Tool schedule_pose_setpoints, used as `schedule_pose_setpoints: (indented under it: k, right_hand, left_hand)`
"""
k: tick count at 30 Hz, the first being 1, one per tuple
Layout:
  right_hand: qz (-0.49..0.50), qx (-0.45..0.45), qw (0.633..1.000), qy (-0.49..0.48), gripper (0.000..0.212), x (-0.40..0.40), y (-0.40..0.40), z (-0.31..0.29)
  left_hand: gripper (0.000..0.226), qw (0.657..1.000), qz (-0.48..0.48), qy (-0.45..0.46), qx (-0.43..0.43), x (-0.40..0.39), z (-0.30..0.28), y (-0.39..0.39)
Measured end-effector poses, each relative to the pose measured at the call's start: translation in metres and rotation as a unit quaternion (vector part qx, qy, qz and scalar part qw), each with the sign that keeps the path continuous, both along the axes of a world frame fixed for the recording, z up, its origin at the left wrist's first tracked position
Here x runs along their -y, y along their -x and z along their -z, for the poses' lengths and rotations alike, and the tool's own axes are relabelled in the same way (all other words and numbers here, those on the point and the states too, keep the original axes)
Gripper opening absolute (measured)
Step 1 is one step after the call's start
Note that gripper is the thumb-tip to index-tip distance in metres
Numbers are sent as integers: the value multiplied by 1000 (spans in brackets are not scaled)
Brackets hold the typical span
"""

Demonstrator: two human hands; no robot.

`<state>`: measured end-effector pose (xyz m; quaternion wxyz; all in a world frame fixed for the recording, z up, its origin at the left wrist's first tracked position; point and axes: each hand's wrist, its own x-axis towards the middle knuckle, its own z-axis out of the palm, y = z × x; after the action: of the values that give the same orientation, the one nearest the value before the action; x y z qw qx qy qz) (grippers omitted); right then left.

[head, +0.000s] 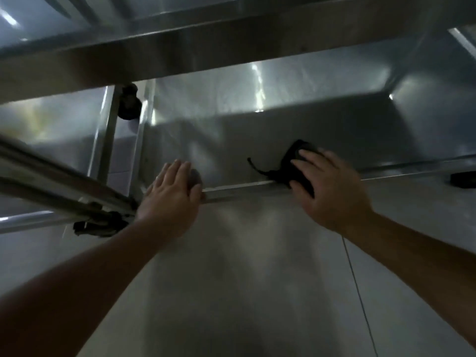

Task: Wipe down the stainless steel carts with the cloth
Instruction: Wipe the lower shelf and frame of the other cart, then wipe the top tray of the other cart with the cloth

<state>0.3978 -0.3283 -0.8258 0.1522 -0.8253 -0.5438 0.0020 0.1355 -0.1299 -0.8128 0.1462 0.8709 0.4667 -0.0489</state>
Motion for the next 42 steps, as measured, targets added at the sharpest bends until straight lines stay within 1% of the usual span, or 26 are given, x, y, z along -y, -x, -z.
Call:
schedule_pose_setpoints:
  k: [3,6,8,12,14,18,19,20,22,23,25,27,29,31,33,35,39,42]
  right_hand:
    - [-150,40,988,14,57,-37,51,1]
    - [-276,130,951,47,57,-67,82,0]
    - [-306,171,934,63,54,-83,93,-6]
    - [-298,199,926,118,49,-93,104,-21]
    - [-288,164,931,152,50,-95,109,-31]
    - [-241,93,941,221,50,-91,115,-61]
    - [-229,82,940,239,49,-87,115,-69]
    - [-219,73,938,258,48,-80,114,-78]
    - [-189,28,929,318,48,-63,115,-93]
    - [-167,-11,919,358,46,-52,117,-98]
    - [-124,-88,885,439,37,-27,127,-106]
    - [-86,-151,849,499,31,5,144,-114]
    - [-61,-196,811,548,34,42,165,-126]
    - [-39,-234,772,590,39,75,189,-144]
    - [-23,-262,750,607,41,98,213,-172]
    - [-20,-280,761,585,36,109,235,-208]
    - [-30,-291,802,520,27,94,270,-308]
    - [-28,-284,822,492,27,70,292,-387]
  left_hand:
    - [67,1000,-16,-8,6,-13,0,31]
    - [63,999,-10,-3,34,-19,-1,37]
    - [63,999,7,6,41,-21,-1,34]
    - [65,998,8,32,59,-18,-3,24]
    - [63,998,24,44,48,-15,-8,19]
    - [49,995,86,33,-35,6,-35,22]
    - [50,993,95,40,-57,15,-44,24]
    - [53,993,87,54,-63,24,-53,26]
    - [57,995,29,82,-48,39,-69,34]
    - [58,995,-3,93,-35,45,-75,38]
    - [58,990,-46,129,-34,63,-81,50]
    - [62,982,-43,161,-91,90,-92,72]
    - [65,968,-36,202,-141,118,-113,98]
    - [66,956,-31,239,-169,144,-144,125]
    - [65,946,-26,263,-188,166,-182,150]
    - [63,943,-31,276,-182,179,-222,170]
    - [61,938,-54,292,-179,173,-317,199]
    - [59,947,-41,268,-174,158,-397,221]
